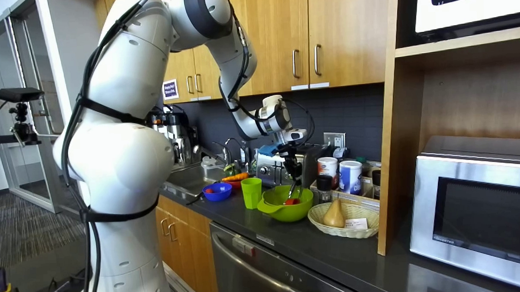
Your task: Move the spoon from the blue bowl into the green bowl
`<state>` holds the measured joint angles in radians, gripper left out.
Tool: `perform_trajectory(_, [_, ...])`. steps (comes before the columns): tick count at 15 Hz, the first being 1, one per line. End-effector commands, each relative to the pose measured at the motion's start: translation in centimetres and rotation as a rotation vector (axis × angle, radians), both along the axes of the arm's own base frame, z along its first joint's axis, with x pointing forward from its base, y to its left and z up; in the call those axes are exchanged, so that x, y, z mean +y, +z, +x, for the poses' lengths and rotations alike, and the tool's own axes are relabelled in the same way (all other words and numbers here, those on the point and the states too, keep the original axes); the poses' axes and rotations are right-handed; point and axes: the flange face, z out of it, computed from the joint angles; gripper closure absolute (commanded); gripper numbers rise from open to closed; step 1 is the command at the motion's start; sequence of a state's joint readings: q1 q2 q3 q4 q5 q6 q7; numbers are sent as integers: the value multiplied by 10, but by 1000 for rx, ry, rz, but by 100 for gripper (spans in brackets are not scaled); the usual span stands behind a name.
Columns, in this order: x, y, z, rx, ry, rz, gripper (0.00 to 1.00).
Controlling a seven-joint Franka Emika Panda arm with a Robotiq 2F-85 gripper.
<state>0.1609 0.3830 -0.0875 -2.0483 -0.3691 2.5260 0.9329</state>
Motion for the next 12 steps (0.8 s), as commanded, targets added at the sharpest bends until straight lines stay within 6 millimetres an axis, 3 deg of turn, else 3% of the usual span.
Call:
perform_trajectory(1, [4,-1,9,22,-29,4,96])
perform_trajectory(2, [4,-1,10,25,-35,5,92])
perform_trajectory(3, [4,-1,11,27,-40,7,61])
perform_trajectory(6, [5,-2,13,30,-48,9,50])
perform_trajectory(12, [13,5,6,27,-45,23,9])
